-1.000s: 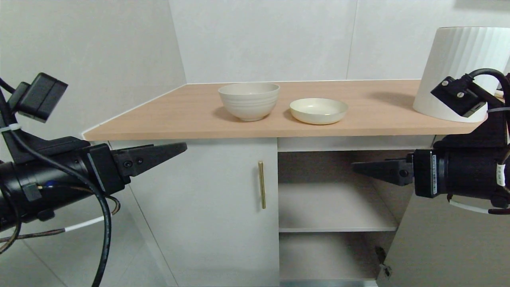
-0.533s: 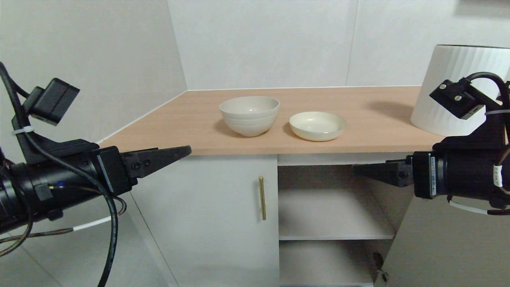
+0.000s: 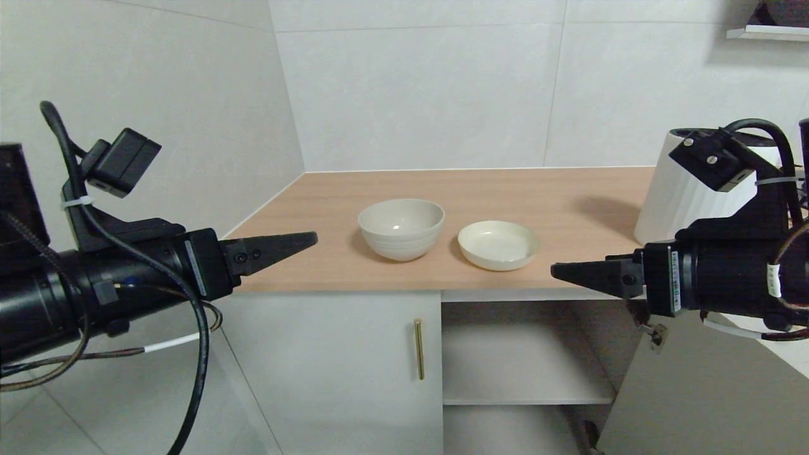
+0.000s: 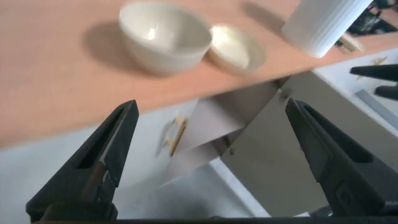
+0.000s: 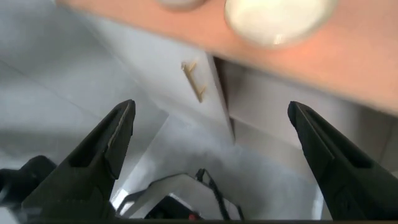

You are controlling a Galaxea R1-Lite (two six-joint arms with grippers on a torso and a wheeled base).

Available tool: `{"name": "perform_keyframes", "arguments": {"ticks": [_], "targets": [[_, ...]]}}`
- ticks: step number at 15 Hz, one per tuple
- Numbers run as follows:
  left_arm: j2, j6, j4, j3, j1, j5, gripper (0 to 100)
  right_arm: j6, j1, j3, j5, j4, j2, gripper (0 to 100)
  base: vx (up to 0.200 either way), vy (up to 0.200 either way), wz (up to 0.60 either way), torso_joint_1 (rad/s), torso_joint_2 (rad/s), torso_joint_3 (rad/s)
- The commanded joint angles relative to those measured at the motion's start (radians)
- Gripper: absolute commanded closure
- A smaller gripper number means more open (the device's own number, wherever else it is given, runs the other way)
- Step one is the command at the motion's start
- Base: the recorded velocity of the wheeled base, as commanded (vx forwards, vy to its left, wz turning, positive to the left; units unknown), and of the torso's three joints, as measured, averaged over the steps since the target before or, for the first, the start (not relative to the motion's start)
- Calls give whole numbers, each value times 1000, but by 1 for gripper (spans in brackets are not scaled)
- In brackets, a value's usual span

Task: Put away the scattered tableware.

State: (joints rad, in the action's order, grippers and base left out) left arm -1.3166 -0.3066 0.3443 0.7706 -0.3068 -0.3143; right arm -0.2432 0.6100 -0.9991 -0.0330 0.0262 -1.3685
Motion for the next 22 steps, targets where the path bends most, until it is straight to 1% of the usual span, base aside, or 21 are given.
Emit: {"name": "perform_keyframes", "arguments": {"ticks": [1, 2, 3, 4, 5, 6, 7, 8, 9, 10, 12, 13, 14, 15, 16, 17, 20, 22], "targets": [[-69, 1, -34, 87, 0, 1, 0, 21, -22, -1, -2, -46, -55, 0, 0, 0, 0, 193, -481, -286], [-107, 1, -83, 156, 0, 3, 0, 22, -32, 1, 1, -91, -86, 0, 0, 0, 0, 115, -286, -168], [-136, 1, -159, 226, 2, 4, 0, 25, -39, -4, 2, -127, -116, 0, 0, 0, 0, 66, -149, -95], [-147, 1, -205, 259, 3, 6, 0, 30, -50, -13, 4, -137, -138, 0, 0, 0, 0, 36, -95, -51], [-165, 1, -337, 322, 5, 4, 0, 38, -79, -99, 18, -123, -219, 0, 0, 0, 0, 0, 0, 0], [-184, 1, -403, 354, 3, 6, 0, 30, -95, -165, 28, -80, -265, 0, 0, 0, 0, 0, 0, 0], [-202, 0, -424, 383, 3, 3, 0, 13, -107, -222, 31, -29, -310, 0, 0, 0, 0, 0, 0, 0], [-228, -11, -424, 394, 3, 11, 0, -19, -113, -257, 45, 0, -348, 0, 0, 0, 0, 0, 0, 0], [-266, -82, -422, 421, -2, 40, 0, -67, -127, -289, 91, 11, -377, 0, 0, 0, 0, 0, 0, 0], [-314, -172, -422, 460, -14, 72, 0, -74, -141, -308, 114, 11, -396, 0, 0, 0, 0, 0, 0, 0], [-423, -295, -422, 533, -41, 144, 0, -74, -156, -309, 130, 8, -409, 0, 0, 0, 0, 0, 0, 0], [-469, -313, -421, 553, -51, 173, 0, -76, -156, -309, 133, 6, -417, 0, 0, 0, 0, 0, 0, 0], [-503, -327, -419, 572, -57, 190, 0, -76, -156, -309, 136, 5, -425, 0, 0, 0, 0, 0, 0, 0], [-553, -367, -418, 611, -69, 216, 0, -76, -156, -308, 139, 3, -431, 0, 0, 0, 0, 0, 0, 0], [-587, -399, -418, 644, -74, 238, 0, -76, -156, -308, 140, 3, -432, 0, 0, 0, 0, 0, 0, 0], [-616, -413, -418, 668, -75, 250, 0, -77, -156, -306, 140, 3, -432, 0, 0, 0, 0, 0, 0, 0], [-694, -427, -416, 722, -75, 281, 0, -77, -156, -305, 140, 3, -431, 0, 0, 0, 0, 0, 0, 0], [-730, -427, -416, 740, -72, 290, 0, -79, -156, -303, 140, 3, -431, 0, 0, 0, 0, 0, 0, 0]]}}
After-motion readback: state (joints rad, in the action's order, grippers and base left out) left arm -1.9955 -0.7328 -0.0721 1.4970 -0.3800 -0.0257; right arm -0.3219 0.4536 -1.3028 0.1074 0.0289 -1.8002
